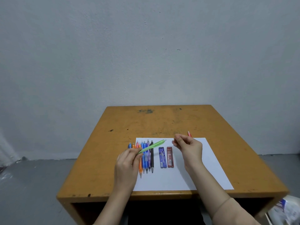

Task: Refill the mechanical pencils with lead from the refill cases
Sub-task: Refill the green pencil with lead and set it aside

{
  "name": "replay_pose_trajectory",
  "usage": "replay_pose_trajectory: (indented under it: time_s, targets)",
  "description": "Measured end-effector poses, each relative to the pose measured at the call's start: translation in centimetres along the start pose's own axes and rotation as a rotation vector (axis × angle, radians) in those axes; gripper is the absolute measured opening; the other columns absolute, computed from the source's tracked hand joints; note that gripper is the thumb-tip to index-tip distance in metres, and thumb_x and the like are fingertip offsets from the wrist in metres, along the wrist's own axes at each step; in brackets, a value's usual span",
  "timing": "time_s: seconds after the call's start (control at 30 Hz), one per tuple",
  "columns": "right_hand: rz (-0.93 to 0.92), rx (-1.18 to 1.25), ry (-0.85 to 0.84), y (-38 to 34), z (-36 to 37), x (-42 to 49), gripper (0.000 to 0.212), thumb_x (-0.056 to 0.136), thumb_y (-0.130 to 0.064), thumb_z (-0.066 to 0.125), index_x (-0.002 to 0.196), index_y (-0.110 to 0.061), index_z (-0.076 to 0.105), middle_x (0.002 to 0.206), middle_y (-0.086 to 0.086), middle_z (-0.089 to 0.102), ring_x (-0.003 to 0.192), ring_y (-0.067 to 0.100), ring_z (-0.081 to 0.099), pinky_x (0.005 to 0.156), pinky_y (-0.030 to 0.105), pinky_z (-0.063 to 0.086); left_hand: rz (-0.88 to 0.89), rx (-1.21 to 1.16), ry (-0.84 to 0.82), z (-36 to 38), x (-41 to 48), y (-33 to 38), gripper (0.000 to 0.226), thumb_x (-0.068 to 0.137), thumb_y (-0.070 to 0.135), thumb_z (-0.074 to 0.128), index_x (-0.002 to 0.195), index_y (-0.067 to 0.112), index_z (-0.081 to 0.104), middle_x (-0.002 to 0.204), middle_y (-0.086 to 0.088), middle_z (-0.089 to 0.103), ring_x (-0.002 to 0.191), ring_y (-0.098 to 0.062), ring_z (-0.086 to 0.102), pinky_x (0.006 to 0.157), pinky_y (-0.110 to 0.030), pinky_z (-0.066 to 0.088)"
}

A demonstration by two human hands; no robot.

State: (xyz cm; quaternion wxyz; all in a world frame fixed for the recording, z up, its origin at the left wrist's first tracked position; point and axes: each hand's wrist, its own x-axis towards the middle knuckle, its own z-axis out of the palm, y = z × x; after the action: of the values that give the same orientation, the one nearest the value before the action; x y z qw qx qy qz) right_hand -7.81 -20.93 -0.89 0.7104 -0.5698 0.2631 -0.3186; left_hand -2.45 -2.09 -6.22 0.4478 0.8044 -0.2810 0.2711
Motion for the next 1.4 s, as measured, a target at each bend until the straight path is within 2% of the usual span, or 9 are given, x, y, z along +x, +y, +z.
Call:
replay_pose_trajectory:
  time_s: [0.1,0.27,0.37,0.5,0.6,0.87,1.13,1.2,1.4]
  targets:
    - [-0.084,-0.306,0.022,0.7,-0.8,1.2,0.011,0.087,-0.005,0.066,0.095,-0.003,0.073,0.081,0.013,0.070,0.064,-0.011,0.060,0.061,0.001,0.042,0.003,0.002,-0.008,-0.1,0.0,0.1,0.025,0.081,0.007,0.071,0.105,0.011,0.070,0.097,0.018,0.054,0.094,0.005,0.048,0.069,-0.030,0.053]
    - [-0.100,-0.608,-0.084,1.4,-0.9,2.0,0.016,0.089,-0.005,0.062,0.101,-0.007,0.073,0.092,0.003,0.069,0.084,0.000,0.053,0.080,0.011,0.036,-0.028,0.003,-0.020,0.0,0.0,0.2,0.025,0.082,0.010,0.071,0.106,0.013,0.070,0.098,0.019,0.054,0.091,0.004,0.050,0.069,-0.029,0.054]
    - [-0.133,-0.718,-0.096,2.0,-0.4,2.0,0.021,0.090,-0.003,0.057,0.101,-0.009,0.073,0.101,0.002,0.069,0.098,0.013,0.062,0.085,0.021,0.045,-0.028,0.001,-0.019,0.0,0.0,0.2,0.025,0.082,0.010,0.070,0.107,0.013,0.070,0.098,0.019,0.055,0.093,0.004,0.049,0.069,-0.030,0.054]
    - [-0.183,-0.863,-0.127,2.2,-0.1,1.9,0.029,0.091,0.000,0.048,0.108,-0.006,0.071,0.110,0.005,0.067,0.092,0.010,0.058,0.063,0.001,0.037,-0.019,0.003,-0.016,0.0,0.0,0.1,0.024,0.083,0.010,0.069,0.106,0.013,0.070,0.097,0.018,0.056,0.093,0.003,0.049,0.070,-0.029,0.053]
    - [-0.186,-0.929,-0.145,2.4,-0.1,2.0,0.031,0.092,-0.001,0.047,0.112,-0.007,0.069,0.114,0.005,0.067,0.100,0.012,0.060,0.056,0.000,0.035,-0.012,0.006,-0.021,0.1,0.0,0.1,0.023,0.084,0.014,0.066,0.107,0.014,0.070,0.098,0.018,0.056,0.093,0.001,0.050,0.071,-0.028,0.052]
    - [-0.193,-0.904,-0.170,2.7,-0.3,2.1,0.024,0.089,-0.004,0.057,0.109,-0.008,0.070,0.108,0.005,0.069,0.085,0.005,0.052,0.058,-0.009,0.031,-0.008,0.008,-0.014,0.0,0.0,0.2,0.025,0.082,0.007,0.070,0.107,0.012,0.070,0.097,0.015,0.058,0.093,0.005,0.047,0.070,-0.032,0.054]
    - [-0.167,-0.886,-0.184,2.3,-0.6,2.0,0.030,0.088,-0.004,0.055,0.114,-0.011,0.069,0.100,0.001,0.068,0.081,0.006,0.056,0.064,0.004,0.036,-0.003,0.006,-0.030,0.0,0.1,0.4,0.024,0.083,0.008,0.069,0.106,0.013,0.070,0.097,0.017,0.056,0.093,0.003,0.049,0.069,-0.037,0.056]
    - [-0.146,-0.826,-0.171,1.9,-0.9,1.9,0.029,0.088,-0.005,0.058,0.113,-0.012,0.070,0.096,-0.002,0.066,0.081,0.007,0.059,0.073,0.013,0.040,0.004,0.009,-0.035,0.0,0.0,0.3,0.024,0.083,0.008,0.070,0.106,0.013,0.070,0.096,0.014,0.060,0.093,0.002,0.050,0.068,-0.037,0.056]
    - [-0.065,-0.463,-0.247,-0.2,-1.2,0.4,0.025,0.084,0.000,0.066,0.106,-0.010,0.071,0.094,0.004,0.072,0.081,0.006,0.066,0.069,0.013,0.049,0.006,0.017,-0.032,0.0,0.0,0.3,0.024,0.082,0.006,0.070,0.105,0.013,0.070,0.096,0.008,0.064,0.093,0.002,0.048,0.069,-0.034,0.056]
